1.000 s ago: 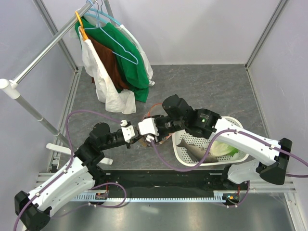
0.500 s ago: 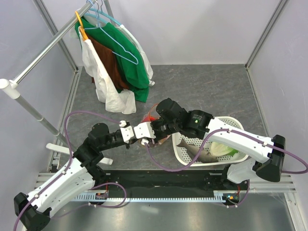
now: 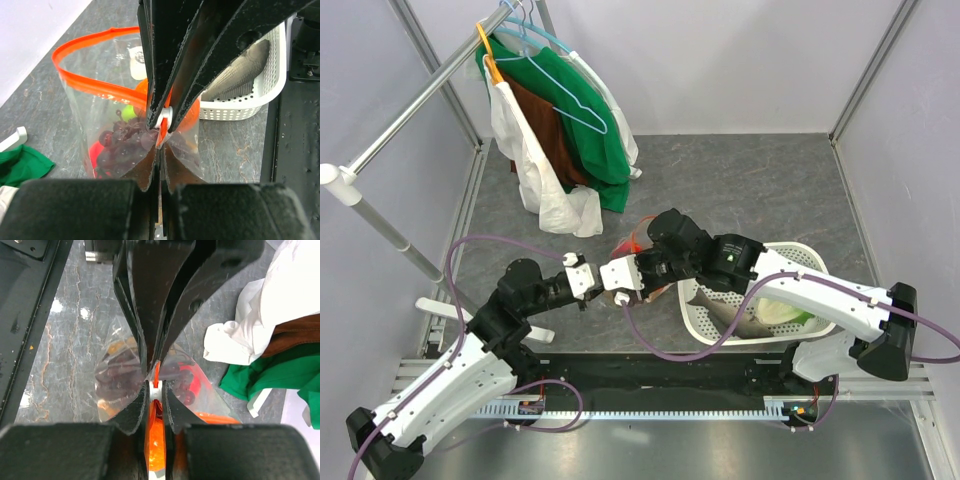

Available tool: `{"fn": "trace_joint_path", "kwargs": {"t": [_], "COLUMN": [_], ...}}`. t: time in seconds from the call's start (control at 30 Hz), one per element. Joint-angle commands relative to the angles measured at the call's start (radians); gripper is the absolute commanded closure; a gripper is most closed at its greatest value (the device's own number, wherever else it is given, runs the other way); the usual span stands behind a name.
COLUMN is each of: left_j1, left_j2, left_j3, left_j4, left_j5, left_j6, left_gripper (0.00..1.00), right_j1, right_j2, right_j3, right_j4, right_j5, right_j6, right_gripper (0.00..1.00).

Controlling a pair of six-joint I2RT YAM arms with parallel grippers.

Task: Place the food in the zip-top bag and seal the zipper
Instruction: Zip the zipper food storage bag at the center of the board.

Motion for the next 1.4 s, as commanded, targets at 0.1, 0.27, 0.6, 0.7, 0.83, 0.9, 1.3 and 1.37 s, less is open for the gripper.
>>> {"fn": "trace_joint_path", "kwargs": {"t": [0.1,0.27,0.6,0.7,0.83,0.9,1.3,1.37], "left_j1": [0.002,0.002,0.002,0.002,0.002,0.002,0.005,0.005], "left_j2": [-0.058,-0.06,-0.077,-0.093,-0.092,-0.089,-0.078,-0.08], "left_j3": [0.069,0.066,0.075,0.068,0.061,0.064,0.072,0.072], "left_j4": [0.059,0.059,0.025,0.027,0.037,0.041,0.048,0.048], "left_j5": [-0.022,-0.031,-0.053,-0.082,-0.111,-0.111,-0.172,-0.183], "left_j6": [0.024,0.027,0.031,0.03,0.027,0.025,0.031,0.034], "left_gripper": [0.98,0.98,0.98,0.98,0.98,0.98,0.98,0.98], "right_j1": [-0.06,-0.099,-0.116,-0.139,-0.171,-0.183,-0.306,-0.332], "right_j2": [-0.04,-0.042,-0.036,-0.048,-0.056,-0.056,-0.082,-0.082], "right_j3": [-0.026,-0.011,0.0,-0.002,0.017,0.024,-0.037,-0.049], "right_j4": [-0.053,-0.073,-0.114,-0.126,-0.148,-0.159,-0.188,-0.192], "right_j5": [0.054,0.038,0.046,0.049,0.055,0.055,0.049,0.044], "right_j6": [-0.034,-0.05,-0.059,-0.056,-0.054,-0.061,-0.136,-0.154], "right_gripper": [0.93,0.97,1.0,1.0,1.0,1.0,1.0,1.0]}}
